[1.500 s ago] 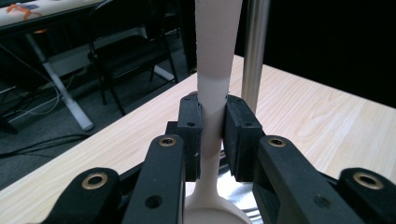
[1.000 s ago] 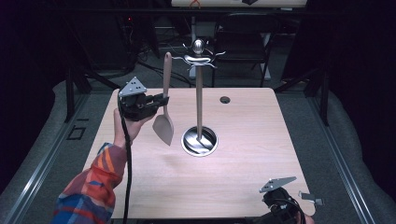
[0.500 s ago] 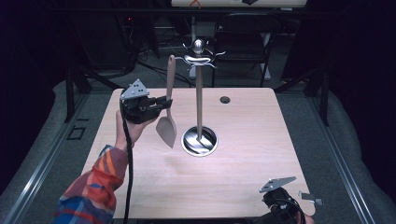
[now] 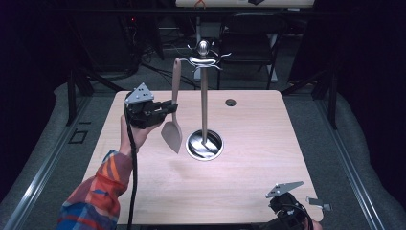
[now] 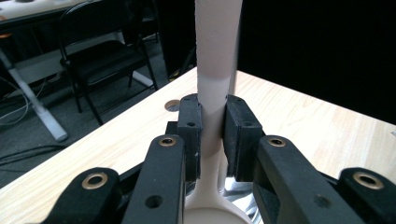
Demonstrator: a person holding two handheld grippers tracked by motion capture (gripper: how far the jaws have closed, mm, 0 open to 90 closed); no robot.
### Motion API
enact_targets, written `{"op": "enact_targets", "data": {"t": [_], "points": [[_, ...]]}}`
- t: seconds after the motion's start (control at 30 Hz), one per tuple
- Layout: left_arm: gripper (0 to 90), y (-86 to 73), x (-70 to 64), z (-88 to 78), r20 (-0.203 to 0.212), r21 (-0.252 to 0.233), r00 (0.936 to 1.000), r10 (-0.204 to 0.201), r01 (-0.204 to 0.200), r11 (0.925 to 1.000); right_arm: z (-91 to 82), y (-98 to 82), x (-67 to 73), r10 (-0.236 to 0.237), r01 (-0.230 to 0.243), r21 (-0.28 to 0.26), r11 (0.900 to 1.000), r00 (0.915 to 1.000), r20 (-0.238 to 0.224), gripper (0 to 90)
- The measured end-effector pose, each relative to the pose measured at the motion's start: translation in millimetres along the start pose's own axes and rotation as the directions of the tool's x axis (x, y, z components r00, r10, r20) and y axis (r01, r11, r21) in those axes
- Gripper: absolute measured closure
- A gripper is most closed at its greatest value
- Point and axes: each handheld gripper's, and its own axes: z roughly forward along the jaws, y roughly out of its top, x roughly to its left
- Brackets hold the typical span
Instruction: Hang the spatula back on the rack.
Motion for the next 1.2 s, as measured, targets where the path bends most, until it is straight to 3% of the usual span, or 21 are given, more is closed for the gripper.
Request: {"op": "enact_targets", "data": {"t": [0.23,0.47,1.2], "points": [[78.0,3.9,-18.0,-1.8,0.021,-0.002,0.9990,0.040,-0.040,0.9992,0.0,0.0,0.0,-0.001,0.001,0.001,1.000,1.0000,0.000,2.0],[78.0,5.4,-25.3,-1.2,-0.003,0.008,0.9981,0.061,-0.061,0.9981,-0.2,-0.2,-0.2,-0.004,0.004,0.001,1.000,1.0000,0.000,2.0],[78.1,5.3,-32.0,6.4,-0.051,0.073,0.9952,0.083,-0.079,0.9942,-0.5,-1.4,-1.1,-0.001,0.001,0.005,1.000,1.0000,0.007,2.0]]}}
